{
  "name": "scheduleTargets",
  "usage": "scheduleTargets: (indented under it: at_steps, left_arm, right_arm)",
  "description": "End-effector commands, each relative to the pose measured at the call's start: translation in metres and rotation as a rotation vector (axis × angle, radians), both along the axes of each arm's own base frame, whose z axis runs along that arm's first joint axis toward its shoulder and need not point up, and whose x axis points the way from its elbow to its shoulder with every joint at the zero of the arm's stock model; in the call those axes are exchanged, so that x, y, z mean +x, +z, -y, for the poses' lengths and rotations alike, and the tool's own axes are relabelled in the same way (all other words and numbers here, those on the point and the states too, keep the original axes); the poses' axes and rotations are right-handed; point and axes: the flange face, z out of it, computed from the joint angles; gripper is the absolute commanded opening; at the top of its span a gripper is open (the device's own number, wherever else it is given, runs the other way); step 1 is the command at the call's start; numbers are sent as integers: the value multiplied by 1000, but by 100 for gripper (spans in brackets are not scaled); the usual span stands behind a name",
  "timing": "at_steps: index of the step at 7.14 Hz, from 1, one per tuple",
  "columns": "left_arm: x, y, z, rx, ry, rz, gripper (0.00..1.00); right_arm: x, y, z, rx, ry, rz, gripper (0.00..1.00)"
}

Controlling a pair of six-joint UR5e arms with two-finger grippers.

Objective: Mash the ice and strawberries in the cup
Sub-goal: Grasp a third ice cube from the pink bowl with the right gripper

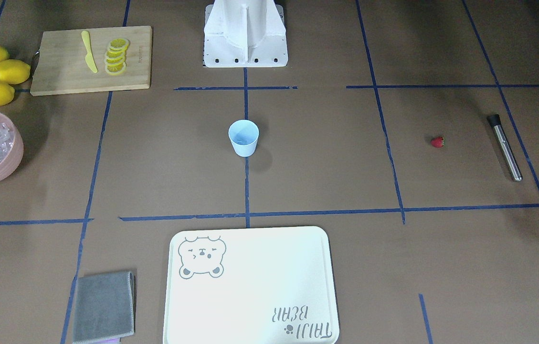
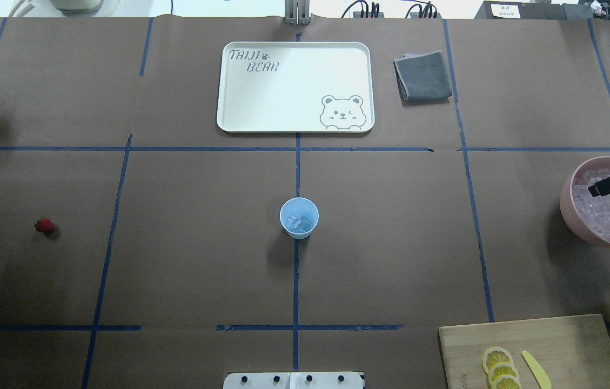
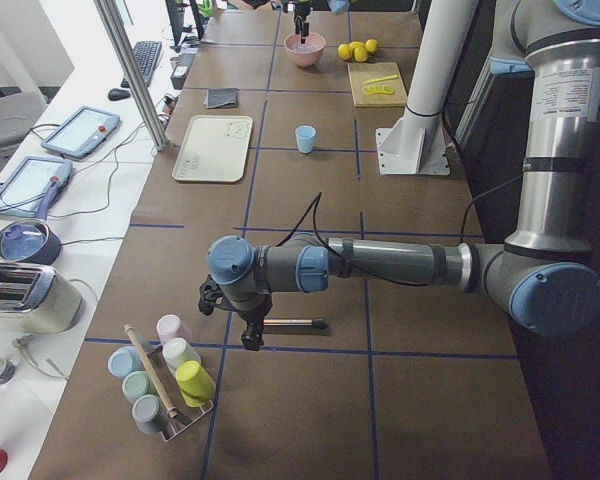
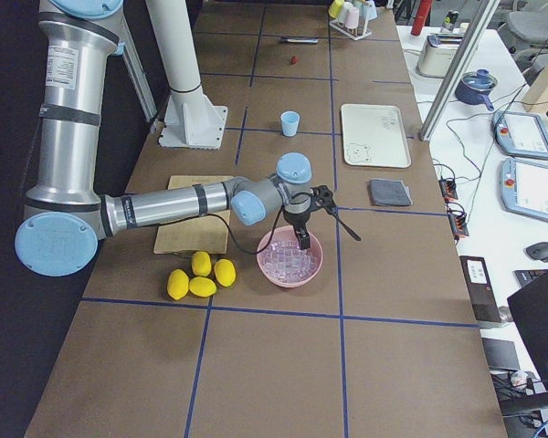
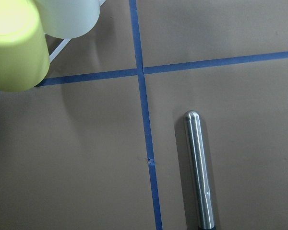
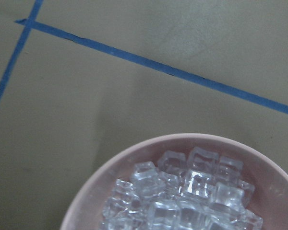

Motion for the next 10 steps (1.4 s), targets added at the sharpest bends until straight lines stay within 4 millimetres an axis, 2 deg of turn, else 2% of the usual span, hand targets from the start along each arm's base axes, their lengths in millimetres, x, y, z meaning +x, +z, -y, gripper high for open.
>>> scheduleTargets:
  at_steps: [1, 3, 5, 7, 8, 10]
  left_arm:
    - [0, 0, 0, 0, 0, 0, 100]
    - [0, -1, 0, 3, 0, -1, 100]
    - [0, -2, 0, 4, 0, -1, 100]
    - [0, -1, 0, 3, 0, -1, 100]
    - [0, -2, 0, 4, 0, -1, 100]
    - [0, -1, 0, 3, 0, -1, 100]
  right_arm:
    - [2, 45, -4, -54, 23, -17, 99]
    - [3, 42, -3, -71, 56, -18, 98]
    - [5, 47, -3, -66, 67, -40, 87]
    - [4, 50, -2, -70, 66, -46, 87]
    - [3, 49, -1, -71, 67, -44, 77]
    - [3, 49, -2, -73, 59, -42, 10]
